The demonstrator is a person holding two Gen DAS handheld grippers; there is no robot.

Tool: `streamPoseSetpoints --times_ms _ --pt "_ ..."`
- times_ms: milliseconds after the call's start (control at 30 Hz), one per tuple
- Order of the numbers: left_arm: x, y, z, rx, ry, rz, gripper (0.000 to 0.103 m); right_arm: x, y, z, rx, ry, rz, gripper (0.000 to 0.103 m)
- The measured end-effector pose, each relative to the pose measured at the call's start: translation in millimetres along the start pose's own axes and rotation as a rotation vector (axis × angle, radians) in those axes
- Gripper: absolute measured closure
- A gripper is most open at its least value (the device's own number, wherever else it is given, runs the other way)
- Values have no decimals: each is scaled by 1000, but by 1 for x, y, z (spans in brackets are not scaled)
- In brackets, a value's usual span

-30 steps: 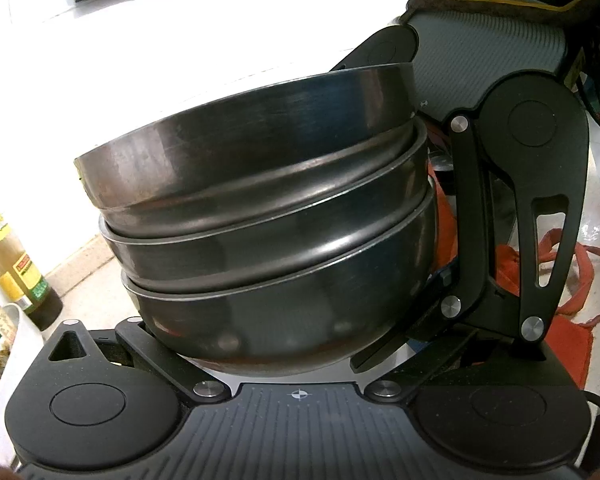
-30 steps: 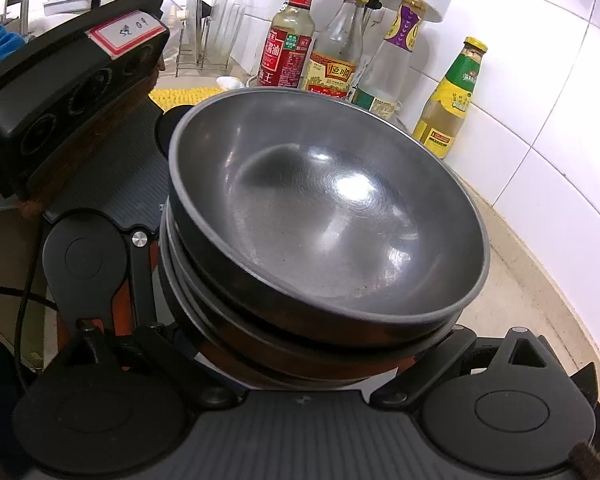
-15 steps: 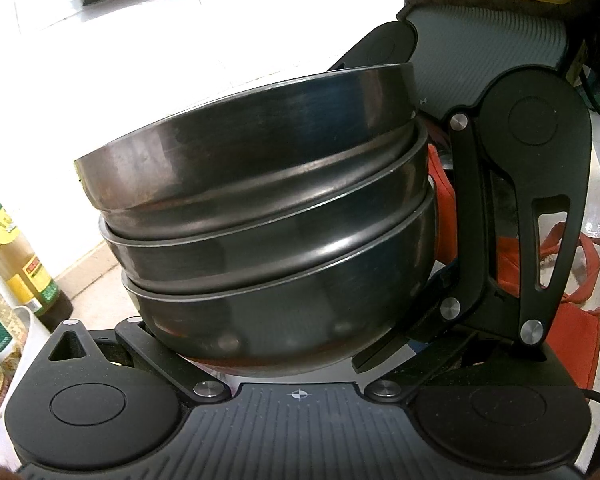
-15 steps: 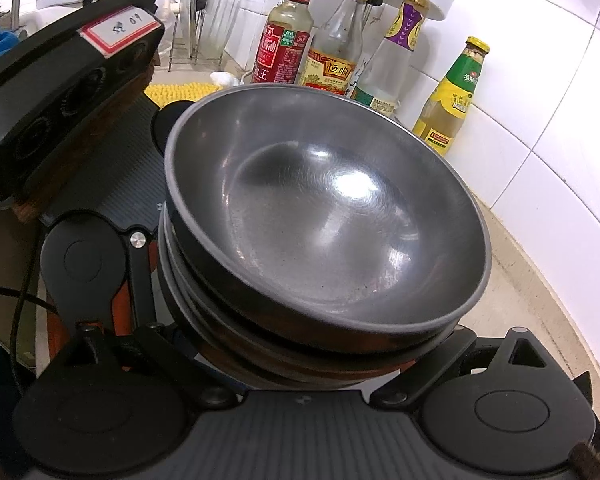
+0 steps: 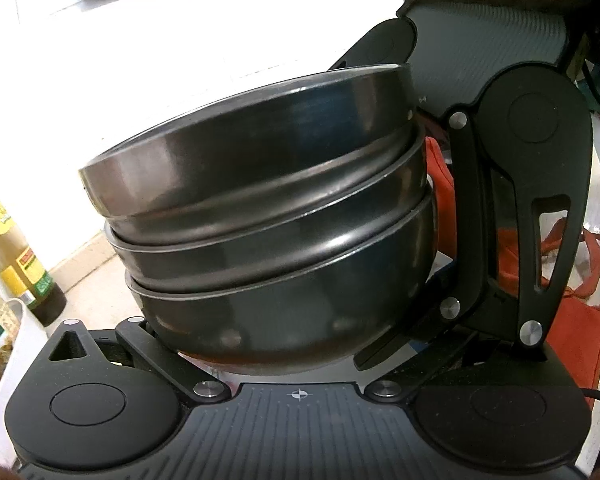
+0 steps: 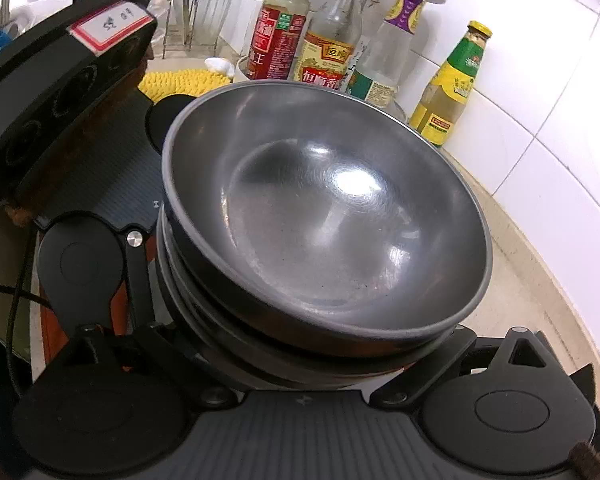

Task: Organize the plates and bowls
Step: 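Lower the bowl stack onto the floral-rim plate stack and open both grippers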

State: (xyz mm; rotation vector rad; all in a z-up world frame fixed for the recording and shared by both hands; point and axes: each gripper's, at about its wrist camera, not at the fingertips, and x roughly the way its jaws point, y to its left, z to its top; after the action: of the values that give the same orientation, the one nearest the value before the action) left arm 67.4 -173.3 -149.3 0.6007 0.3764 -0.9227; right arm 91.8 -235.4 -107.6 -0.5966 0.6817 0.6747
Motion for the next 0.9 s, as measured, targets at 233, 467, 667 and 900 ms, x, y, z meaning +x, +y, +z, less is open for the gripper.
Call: streamPoseSetpoints --times_ms 233,467,667,900 --pt "-2 -7 4 -4 42 2 0 1 -4 -1 16 -10 13 8" --pt "-8 -10 9 0 102 -42 0 1 -6 -7 5 -4 45 8" --pt "-11 -17 7 -24 93 -38 0 -1 -16 -22 100 -27 42 4" --pt "-13 -24 9 20 104 -26 0 -4 -15 -27 80 -41 27 4"
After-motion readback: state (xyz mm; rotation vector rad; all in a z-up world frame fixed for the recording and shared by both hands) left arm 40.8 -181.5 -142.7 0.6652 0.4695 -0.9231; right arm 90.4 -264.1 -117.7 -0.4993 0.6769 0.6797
